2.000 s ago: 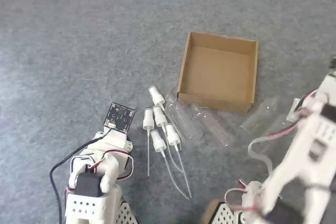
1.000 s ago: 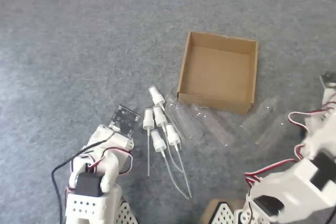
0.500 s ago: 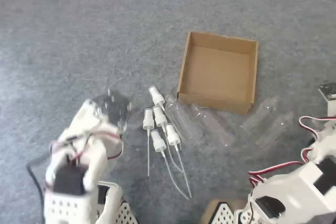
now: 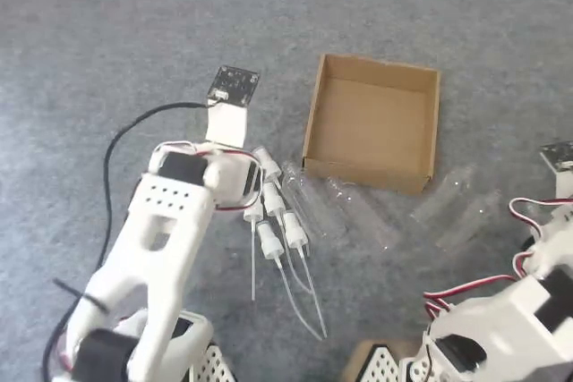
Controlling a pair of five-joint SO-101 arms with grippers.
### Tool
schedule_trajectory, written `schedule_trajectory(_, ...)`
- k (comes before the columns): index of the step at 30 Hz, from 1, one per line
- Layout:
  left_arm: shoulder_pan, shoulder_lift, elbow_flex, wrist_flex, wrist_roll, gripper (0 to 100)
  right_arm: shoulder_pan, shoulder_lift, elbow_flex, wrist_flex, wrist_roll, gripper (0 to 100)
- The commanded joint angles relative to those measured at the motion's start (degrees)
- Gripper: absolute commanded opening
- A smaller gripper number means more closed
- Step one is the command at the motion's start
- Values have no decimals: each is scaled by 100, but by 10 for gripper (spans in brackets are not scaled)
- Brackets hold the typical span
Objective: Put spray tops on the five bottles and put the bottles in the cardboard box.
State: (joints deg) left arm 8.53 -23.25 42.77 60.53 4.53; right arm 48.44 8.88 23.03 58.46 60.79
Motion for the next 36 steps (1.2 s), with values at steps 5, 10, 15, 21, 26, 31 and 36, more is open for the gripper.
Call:
schedule_trajectory(5, -404, 774, 303, -958, 141, 173, 31, -40, -35, 22, 88, 6)
schedule_trajectory(10, -422, 1134, 295, -976, 141, 173, 31, -31, -35, 22, 88, 6)
schedule_trajectory(15, -413, 1240, 295, -976, 149, 173, 31, -22, -18, 22, 88, 6)
schedule_trajectory(21, -105, 1292, 330, -976, 176, 173, 31, -22, -18, 22, 88, 6)
schedule_trajectory(26, 105, 1301, 488, -1196, 176, 173, 31, -22, -18, 22, 88, 6)
schedule_trajectory(31, -105, 1301, 567, -1222, 141, 173, 66, -31, -18, 22, 88, 6)
schedule_trajectory(36, -273, 1301, 787, -1266, -88, 171, 66, -31, -18, 22, 88, 6)
